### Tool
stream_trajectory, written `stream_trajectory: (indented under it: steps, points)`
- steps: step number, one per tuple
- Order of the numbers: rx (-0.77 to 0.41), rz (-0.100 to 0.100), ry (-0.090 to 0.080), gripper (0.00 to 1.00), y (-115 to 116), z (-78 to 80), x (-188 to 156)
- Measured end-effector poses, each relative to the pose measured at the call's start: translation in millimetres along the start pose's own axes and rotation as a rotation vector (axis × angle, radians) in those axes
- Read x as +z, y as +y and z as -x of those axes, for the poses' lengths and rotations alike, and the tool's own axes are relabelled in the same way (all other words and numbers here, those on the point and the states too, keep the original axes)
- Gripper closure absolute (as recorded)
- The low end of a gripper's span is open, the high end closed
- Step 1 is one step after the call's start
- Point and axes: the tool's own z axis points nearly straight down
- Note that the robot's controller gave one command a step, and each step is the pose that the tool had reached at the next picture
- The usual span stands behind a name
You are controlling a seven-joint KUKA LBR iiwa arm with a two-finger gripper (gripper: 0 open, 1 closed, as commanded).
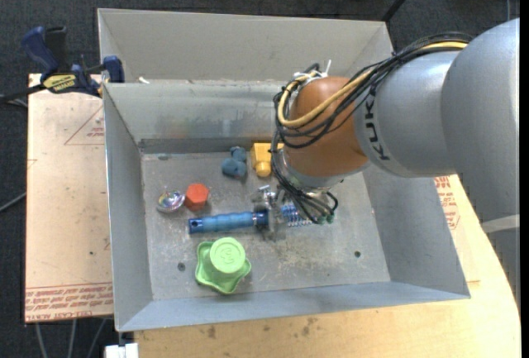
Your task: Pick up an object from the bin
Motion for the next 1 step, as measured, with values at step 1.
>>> stream_trajectory:
  steps: [1]
  points:
    - [0.022, -0.002, -0.007, 1.00, 20.7, -16.5, -147.9]
